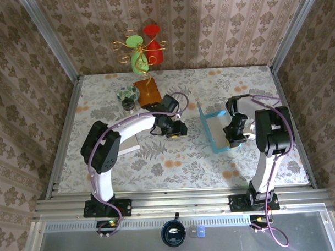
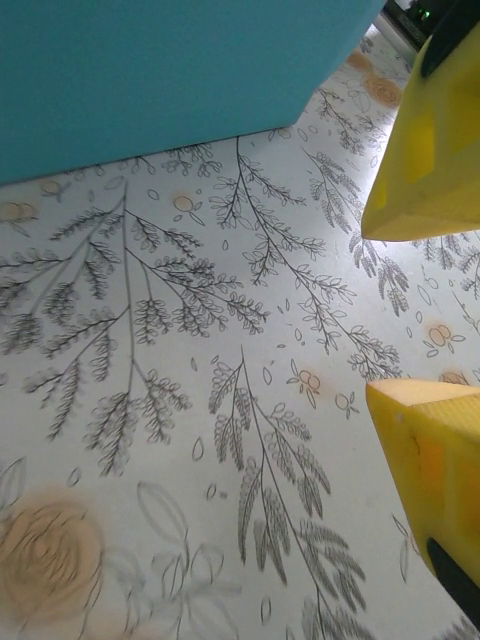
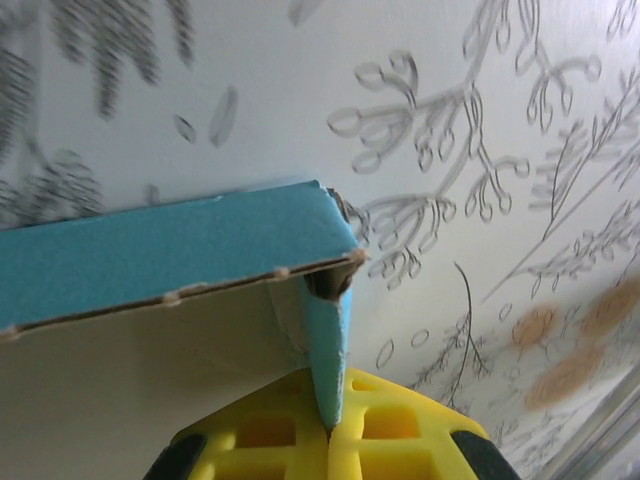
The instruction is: Fold the paper box
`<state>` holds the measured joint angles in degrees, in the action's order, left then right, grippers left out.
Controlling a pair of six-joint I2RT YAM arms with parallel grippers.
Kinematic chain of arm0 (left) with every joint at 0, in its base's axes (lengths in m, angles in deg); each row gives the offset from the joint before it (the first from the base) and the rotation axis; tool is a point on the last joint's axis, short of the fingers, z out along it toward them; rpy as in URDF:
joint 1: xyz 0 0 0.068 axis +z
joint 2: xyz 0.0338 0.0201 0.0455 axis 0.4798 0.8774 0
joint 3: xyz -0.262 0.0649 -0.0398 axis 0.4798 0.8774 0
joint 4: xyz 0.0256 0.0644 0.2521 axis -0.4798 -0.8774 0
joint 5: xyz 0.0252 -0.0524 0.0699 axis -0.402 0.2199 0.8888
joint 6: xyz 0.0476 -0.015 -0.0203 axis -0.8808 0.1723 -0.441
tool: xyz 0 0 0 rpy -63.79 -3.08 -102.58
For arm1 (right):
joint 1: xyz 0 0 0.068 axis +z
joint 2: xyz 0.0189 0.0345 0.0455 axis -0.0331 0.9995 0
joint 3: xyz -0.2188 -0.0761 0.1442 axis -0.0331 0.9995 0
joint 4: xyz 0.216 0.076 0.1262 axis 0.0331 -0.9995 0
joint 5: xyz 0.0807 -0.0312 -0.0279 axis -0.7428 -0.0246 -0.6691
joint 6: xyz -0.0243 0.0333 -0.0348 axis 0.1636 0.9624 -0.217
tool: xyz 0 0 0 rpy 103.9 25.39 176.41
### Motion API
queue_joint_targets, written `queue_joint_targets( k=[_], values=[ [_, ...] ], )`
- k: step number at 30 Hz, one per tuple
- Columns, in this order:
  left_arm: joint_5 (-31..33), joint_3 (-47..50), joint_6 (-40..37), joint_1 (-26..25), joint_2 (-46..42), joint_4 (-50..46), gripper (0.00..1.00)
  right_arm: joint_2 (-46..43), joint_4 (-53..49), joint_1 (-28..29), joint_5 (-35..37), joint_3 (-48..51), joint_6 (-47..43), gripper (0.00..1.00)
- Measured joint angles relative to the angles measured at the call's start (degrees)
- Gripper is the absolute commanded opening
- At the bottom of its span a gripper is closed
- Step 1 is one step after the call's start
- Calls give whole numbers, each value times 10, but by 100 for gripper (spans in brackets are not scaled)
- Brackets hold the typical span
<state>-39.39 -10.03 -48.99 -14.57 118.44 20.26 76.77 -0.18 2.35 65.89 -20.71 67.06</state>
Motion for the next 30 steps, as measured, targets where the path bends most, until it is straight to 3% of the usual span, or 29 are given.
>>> queue_joint_targets(
  k=[9,13,17,19,23,26,30],
  values=[
    [-24,-28,13,-2,23,19,40,-63,66,33,-90,89,82,1],
    [-31,-44,13,-2,30,31,39,-89,101,46,-113,112,104,10],
    [-36,-45,13,2,36,37,39,-116,148,48,-121,123,99,31],
    [-36,-46,13,3,38,37,39,-129,155,48,-122,115,80,42],
    [-36,-54,13,6,38,37,38,-174,150,48,-111,89,38,56],
    [-36,-61,13,6,38,37,38,-228,147,48,-91,68,-13,58],
    [-35,-70,13,6,38,37,38,-295,175,52,-76,32,-125,51]
  ],
)
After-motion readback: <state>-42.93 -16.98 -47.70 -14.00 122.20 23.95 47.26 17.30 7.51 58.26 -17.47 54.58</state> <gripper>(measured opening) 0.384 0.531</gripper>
